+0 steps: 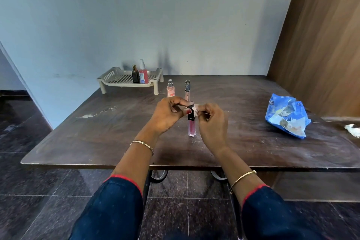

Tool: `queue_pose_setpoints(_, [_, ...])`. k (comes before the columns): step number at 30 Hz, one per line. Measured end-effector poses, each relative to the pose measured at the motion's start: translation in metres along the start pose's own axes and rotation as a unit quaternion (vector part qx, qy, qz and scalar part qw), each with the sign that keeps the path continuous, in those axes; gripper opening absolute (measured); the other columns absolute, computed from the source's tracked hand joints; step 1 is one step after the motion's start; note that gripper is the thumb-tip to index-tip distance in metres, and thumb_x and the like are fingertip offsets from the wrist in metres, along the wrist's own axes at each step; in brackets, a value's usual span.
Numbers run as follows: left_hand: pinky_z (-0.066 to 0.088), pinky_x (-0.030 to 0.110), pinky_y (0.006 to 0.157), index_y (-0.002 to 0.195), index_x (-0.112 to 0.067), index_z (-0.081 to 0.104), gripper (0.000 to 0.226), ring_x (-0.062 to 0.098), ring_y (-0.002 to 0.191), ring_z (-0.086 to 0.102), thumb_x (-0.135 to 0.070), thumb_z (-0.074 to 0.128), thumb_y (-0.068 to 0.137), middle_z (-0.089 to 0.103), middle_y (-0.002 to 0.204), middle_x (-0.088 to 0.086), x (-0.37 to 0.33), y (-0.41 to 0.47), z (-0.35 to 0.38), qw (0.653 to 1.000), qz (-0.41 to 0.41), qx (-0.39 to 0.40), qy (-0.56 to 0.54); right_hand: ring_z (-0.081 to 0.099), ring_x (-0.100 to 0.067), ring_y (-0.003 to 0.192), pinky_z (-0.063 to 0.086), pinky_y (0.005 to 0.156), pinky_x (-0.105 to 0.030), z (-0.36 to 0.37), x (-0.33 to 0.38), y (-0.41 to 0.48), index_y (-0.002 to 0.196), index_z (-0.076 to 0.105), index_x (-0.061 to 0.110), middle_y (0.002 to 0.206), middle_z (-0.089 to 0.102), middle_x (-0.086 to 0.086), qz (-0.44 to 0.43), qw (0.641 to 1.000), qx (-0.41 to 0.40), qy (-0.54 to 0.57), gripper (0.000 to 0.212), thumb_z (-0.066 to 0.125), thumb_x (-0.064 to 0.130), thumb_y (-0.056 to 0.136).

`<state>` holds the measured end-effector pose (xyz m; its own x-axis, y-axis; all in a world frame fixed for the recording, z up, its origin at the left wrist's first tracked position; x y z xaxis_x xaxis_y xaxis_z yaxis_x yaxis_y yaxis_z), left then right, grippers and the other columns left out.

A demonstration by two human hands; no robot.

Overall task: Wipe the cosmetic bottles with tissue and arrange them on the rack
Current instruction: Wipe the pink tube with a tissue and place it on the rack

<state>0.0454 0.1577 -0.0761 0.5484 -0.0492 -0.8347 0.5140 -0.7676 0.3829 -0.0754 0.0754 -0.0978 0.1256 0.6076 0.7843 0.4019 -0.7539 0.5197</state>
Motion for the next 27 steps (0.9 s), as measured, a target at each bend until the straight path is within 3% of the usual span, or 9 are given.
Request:
queue_pose_setpoints(4, [0.041, 0.004, 0.067, 0.097, -0.007, 0.07, 0.018, -0.013, 0.066, 0.057, -0.002, 0.071, 0.08, 0.068, 0.09, -0.003, 0.001, -0.001, -0.001, 1.0, -0.001, -0.005, -0.011, 0.065, -0.013, 0.083, 0.055, 0.075, -0.031, 0.008, -0.025, -0.011, 0.087, 0.07, 0.016, 0.087, 0.069, 0.002, 0.053, 0.998, 0.03, -0.002, 0.015, 0.066, 0.003, 0.083])
queue_pose_setpoints(7, [0.04, 0.003, 0.066, 0.094, -0.009, 0.07, 0.016, -0.014, 0.065, 0.057, -0.001, 0.071, 0.08, 0.067, 0.085, -0.008, -0.002, -0.001, 0.002, 1.0, 0.003, -0.001, -0.01, 0.064, -0.013, 0.081, 0.052, 0.071, -0.023, 0.003, -0.02, -0.004, 0.084, 0.07, 0.017, 0.085, 0.069, 0.002, 0.062, 0.998, 0.02, -0.001, 0.014, 0.065, 0.004, 0.083])
queue_pose_setpoints(12, [0.041, 0.004, 0.067, 0.096, -0.011, 0.071, 0.018, -0.01, 0.066, 0.057, -0.004, 0.071, 0.08, 0.07, 0.09, -0.003, 0.002, 0.002, 0.002, 1.0, 0.001, -0.004, 0.003, 0.063, -0.017, 0.076, 0.053, 0.07, -0.032, -0.001, -0.001, 0.002, 0.08, 0.066, 0.014, 0.081, 0.067, -0.001, 0.029, 0.999, -0.011, 0.028, 0.009, 0.063, 0.007, 0.084])
queue_pose_setpoints(17, [0.044, 0.006, 0.073, 0.096, -0.015, 0.07, 0.019, -0.001, 0.076, 0.06, -0.006, 0.071, 0.08, 0.07, 0.094, -0.004, 0.007, 0.0, -0.005, 1.0, -0.009, -0.022, -0.008, 0.064, -0.008, 0.071, 0.053, 0.067, -0.026, 0.011, -0.024, -0.018, 0.071, 0.067, 0.022, 0.074, 0.069, 0.006, 0.069, 0.994, 0.085, -0.014, 0.021, 0.068, 0.003, 0.08])
queue_pose_setpoints(21, [0.046, 0.009, 0.075, 0.092, -0.023, 0.069, 0.021, 0.008, 0.082, 0.061, -0.006, 0.071, 0.08, 0.071, 0.096, -0.005, 0.005, 0.0, -0.001, 1.0, -0.008, -0.011, -0.008, 0.064, -0.011, 0.071, 0.055, 0.072, -0.031, 0.008, -0.03, -0.013, 0.069, 0.069, 0.018, 0.074, 0.069, 0.004, 0.082, 0.986, 0.125, -0.075, 0.018, 0.067, 0.003, 0.077])
queue_pose_setpoints(27, [0.044, 0.006, 0.072, 0.089, -0.023, 0.068, 0.022, -0.009, 0.071, 0.059, -0.003, 0.07, 0.081, 0.069, 0.09, -0.006, -0.001, 0.0, 0.006, 1.0, 0.003, 0.002, -0.021, 0.065, -0.015, 0.078, 0.054, 0.072, -0.028, -0.002, -0.013, -0.009, 0.079, 0.069, 0.016, 0.082, 0.07, 0.0, 0.05, 0.999, 0.02, 0.005, 0.012, 0.07, 0.004, 0.08])
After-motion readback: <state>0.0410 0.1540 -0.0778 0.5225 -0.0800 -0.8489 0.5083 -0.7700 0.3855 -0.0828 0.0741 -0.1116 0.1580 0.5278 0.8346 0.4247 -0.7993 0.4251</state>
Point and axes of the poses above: each hand's wrist, its own y-axis towards the middle knuckle, its own z-axis out of the palm, x = y × z, the point moved 6 cm from there along y, towards the middle knuckle
